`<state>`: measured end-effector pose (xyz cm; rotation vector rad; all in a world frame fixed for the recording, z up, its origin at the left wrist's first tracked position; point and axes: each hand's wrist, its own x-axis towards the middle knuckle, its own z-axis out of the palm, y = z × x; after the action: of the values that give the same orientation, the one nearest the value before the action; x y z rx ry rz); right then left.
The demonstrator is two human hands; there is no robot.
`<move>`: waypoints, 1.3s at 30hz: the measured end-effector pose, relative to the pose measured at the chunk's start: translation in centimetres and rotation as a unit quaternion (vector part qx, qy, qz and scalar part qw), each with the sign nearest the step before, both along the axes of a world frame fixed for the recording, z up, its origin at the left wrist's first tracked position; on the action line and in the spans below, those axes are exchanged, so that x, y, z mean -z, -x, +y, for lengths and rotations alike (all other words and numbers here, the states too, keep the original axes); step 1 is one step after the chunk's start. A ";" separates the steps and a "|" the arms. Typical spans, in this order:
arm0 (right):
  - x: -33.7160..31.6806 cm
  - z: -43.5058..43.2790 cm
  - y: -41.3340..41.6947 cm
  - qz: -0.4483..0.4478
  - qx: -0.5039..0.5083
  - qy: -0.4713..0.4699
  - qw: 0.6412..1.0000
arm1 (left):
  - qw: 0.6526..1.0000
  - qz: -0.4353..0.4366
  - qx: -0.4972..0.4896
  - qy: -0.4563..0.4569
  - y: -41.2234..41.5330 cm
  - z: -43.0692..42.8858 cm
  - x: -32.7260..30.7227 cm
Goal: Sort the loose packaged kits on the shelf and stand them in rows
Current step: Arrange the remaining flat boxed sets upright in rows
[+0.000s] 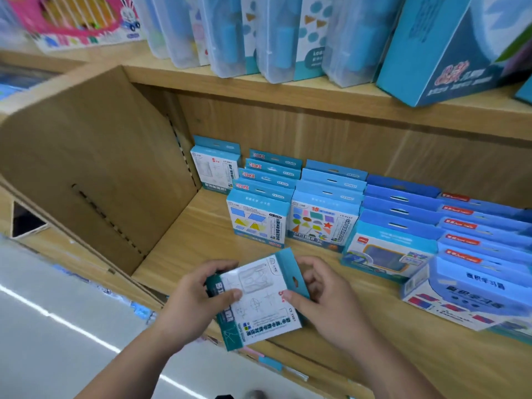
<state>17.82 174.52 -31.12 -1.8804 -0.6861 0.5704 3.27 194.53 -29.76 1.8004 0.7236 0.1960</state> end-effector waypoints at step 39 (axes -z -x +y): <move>-13.1 26.7 -5.7 -0.440 -0.074 0.275 0.852 | 0.995 -0.054 0.016 -0.077 -5.0 14.6 0.1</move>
<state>23.55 201.24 -18.06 -2.6602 -1.3733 -0.0774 8.30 209.18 -29.86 1.9313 0.6156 0.3333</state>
